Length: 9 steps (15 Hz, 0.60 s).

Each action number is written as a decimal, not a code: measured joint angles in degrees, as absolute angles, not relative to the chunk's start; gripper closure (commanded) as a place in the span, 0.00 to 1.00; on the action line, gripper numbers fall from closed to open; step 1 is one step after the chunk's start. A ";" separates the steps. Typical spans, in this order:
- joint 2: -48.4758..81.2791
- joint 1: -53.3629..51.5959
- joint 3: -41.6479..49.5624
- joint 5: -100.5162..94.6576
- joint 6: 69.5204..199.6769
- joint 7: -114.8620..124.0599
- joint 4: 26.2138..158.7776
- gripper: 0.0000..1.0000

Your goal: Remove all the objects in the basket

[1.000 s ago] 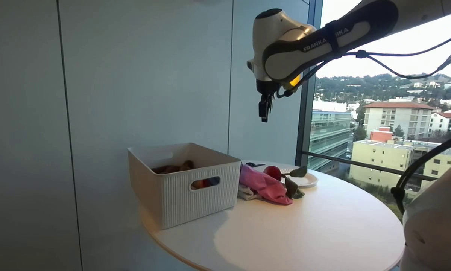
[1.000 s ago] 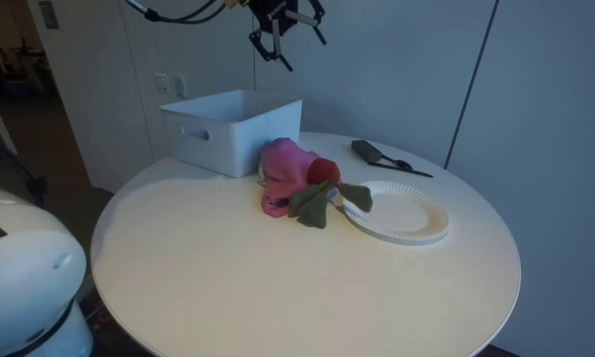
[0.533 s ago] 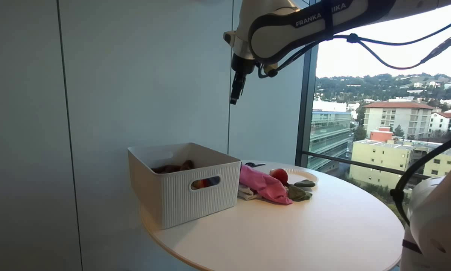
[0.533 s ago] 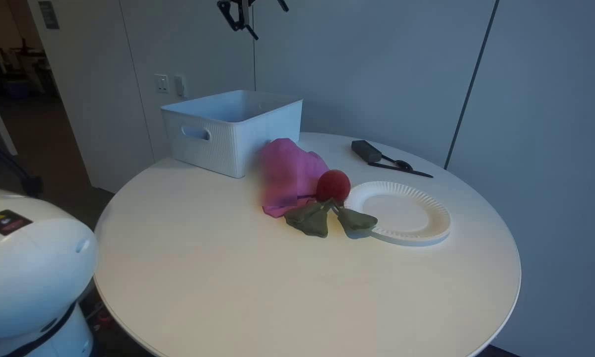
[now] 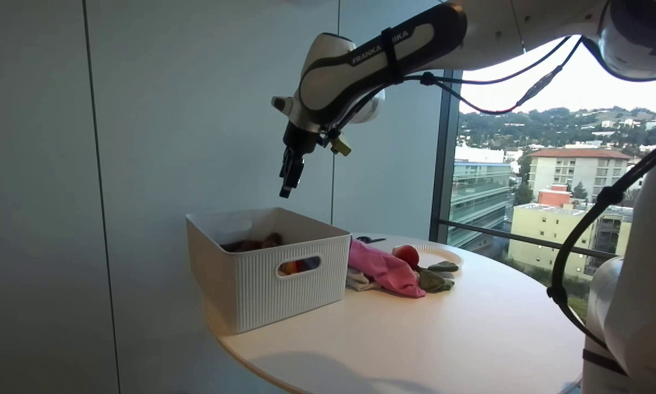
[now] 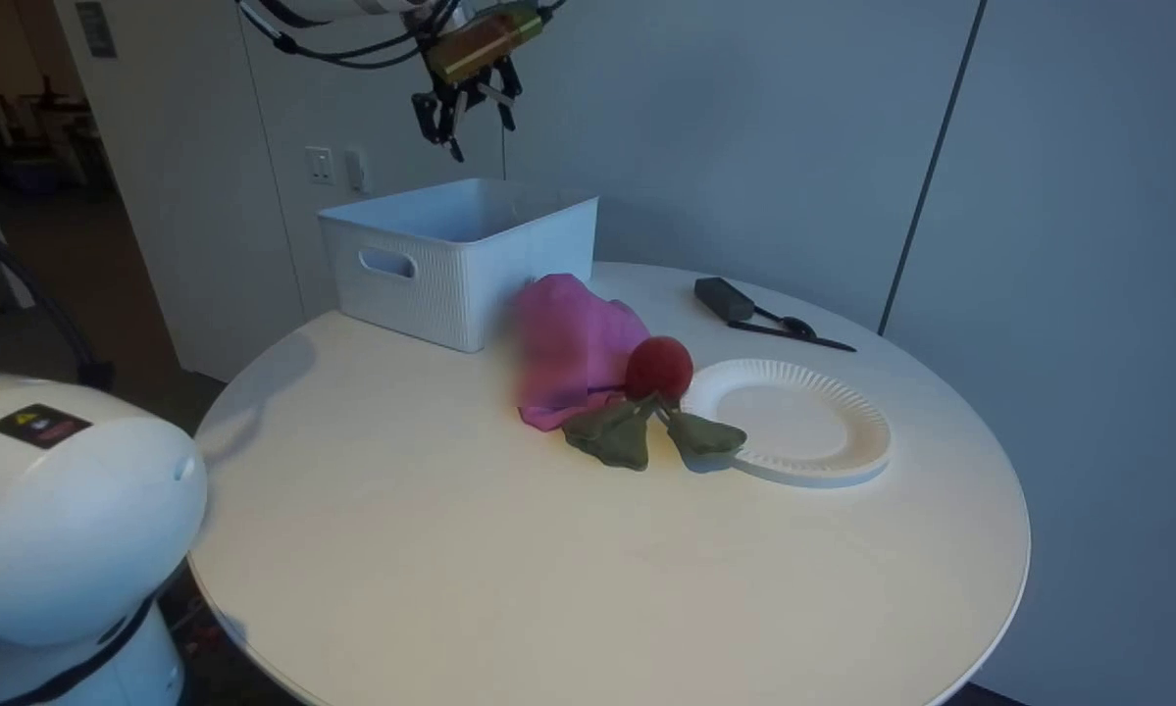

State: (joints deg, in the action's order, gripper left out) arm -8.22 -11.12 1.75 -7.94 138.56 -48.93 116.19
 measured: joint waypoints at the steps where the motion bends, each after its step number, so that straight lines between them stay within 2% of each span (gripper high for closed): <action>1: -6.34 -11.30 1.53 -4.52 138.22 -52.67 115.63 0.00; 9: 5.72 -8.46 -1.78 13.77 123.04 -79.35 106.70 0.00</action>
